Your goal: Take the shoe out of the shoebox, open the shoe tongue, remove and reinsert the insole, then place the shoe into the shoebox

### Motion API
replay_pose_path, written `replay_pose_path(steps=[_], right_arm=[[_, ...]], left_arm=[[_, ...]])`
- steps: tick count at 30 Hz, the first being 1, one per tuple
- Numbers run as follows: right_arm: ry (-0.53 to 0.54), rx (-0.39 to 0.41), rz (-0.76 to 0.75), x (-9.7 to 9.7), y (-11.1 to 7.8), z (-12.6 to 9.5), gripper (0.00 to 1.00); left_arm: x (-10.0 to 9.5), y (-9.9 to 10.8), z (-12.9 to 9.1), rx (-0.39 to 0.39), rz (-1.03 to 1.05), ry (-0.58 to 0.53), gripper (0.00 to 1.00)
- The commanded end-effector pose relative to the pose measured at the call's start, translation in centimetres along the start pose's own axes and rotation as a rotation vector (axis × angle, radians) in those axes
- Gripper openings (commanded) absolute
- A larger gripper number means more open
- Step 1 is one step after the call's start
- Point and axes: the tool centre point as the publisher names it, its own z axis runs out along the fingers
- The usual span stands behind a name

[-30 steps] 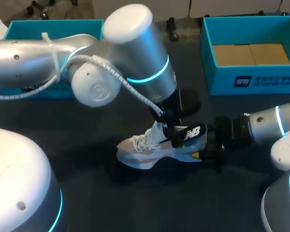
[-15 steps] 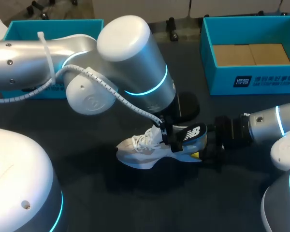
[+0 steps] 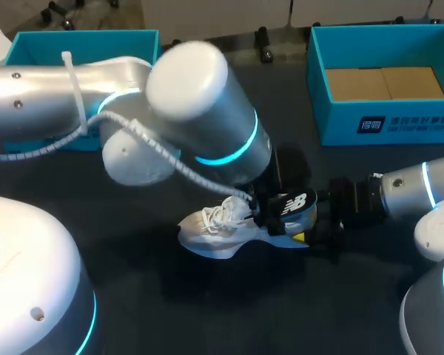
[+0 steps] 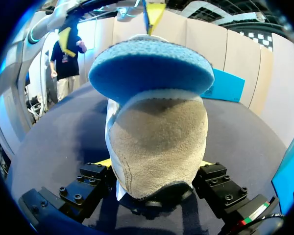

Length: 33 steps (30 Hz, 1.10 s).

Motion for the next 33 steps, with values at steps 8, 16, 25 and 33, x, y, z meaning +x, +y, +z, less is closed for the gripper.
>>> replay_pose_path(steps=[8,16,25,33], right_arm=[[-0.001,0.003,0.0,0.1,-0.1,0.2,0.0],[-0.001,0.003,0.0,0.1,-0.1,0.2,0.0],[-0.001,0.003,0.0,0.1,-0.1,0.2,0.0],[-0.001,0.003,0.0,0.1,-0.1,0.2,0.0]], left_arm=[[1.0,-0.2,1.9,0.015,0.005,-0.082,1.0],[1.1,-0.3,3.8,0.007,0.013,-0.151,1.0],[0.6,-0.3,4.9,0.002,-0.017,-0.206,1.0],[-0.4,-0.7,5.4,0.0,-0.031,-0.217,0.96]])
